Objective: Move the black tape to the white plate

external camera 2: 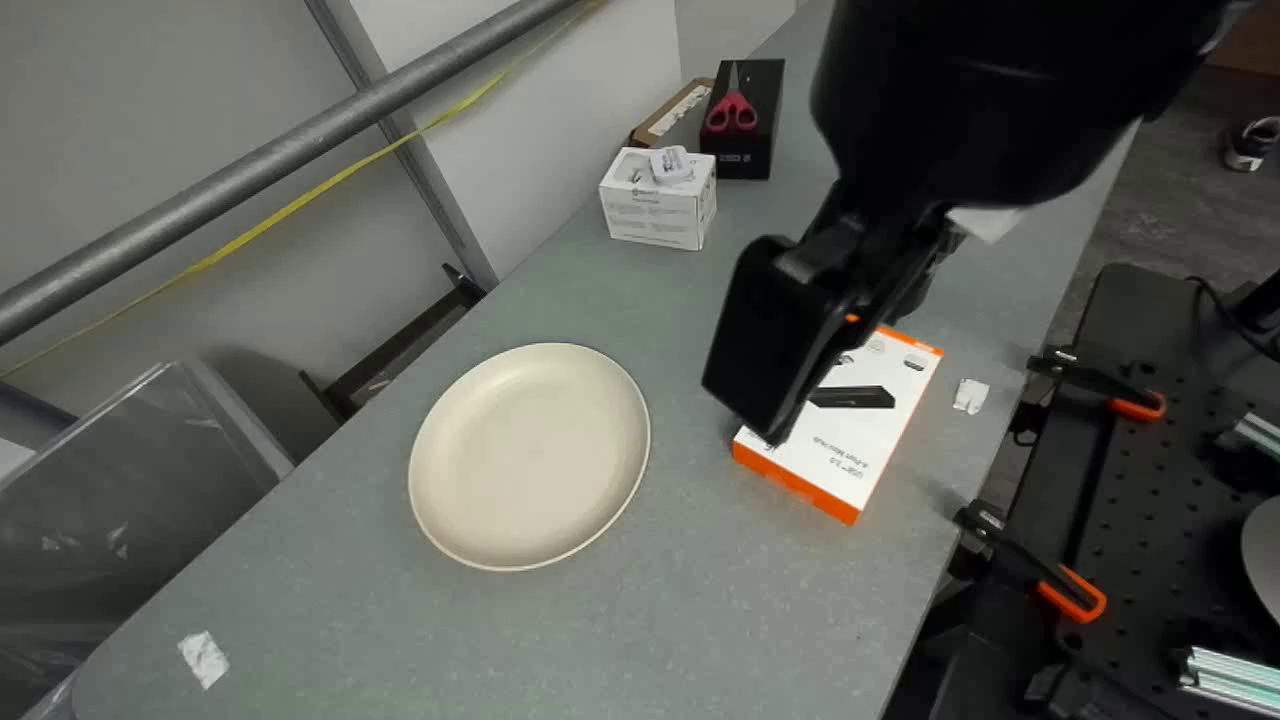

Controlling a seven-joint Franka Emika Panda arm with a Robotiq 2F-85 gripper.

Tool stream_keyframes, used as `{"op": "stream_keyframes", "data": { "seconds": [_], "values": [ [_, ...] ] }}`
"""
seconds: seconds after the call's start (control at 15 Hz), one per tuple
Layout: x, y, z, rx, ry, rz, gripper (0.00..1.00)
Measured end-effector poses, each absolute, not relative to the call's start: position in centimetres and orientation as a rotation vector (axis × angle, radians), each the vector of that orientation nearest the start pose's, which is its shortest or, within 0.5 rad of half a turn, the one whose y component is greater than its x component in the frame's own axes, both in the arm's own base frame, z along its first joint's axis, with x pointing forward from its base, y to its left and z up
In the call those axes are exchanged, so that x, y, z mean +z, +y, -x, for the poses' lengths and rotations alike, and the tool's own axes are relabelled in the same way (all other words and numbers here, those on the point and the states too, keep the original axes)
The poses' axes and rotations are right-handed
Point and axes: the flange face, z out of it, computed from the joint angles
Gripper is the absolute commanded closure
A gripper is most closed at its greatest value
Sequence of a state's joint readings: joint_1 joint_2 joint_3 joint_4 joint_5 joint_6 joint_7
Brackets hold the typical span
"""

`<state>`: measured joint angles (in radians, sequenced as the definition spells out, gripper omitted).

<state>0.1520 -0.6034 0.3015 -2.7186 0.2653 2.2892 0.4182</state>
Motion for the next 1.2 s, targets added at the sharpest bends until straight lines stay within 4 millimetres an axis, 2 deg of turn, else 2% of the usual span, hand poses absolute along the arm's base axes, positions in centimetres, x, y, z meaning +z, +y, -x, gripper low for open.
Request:
{"op": "stream_keyframes", "data": {
  "seconds": [0.93,1.07,1.2],
  "values": [
    [41.1,16.3,-33.0,-0.200,0.239,3.021,0.00],
    [41.2,16.0,-33.1,-0.201,0.245,3.021,0.00],
    [41.4,14.8,-33.6,-0.208,0.275,3.020,0.00]
  ]
}}
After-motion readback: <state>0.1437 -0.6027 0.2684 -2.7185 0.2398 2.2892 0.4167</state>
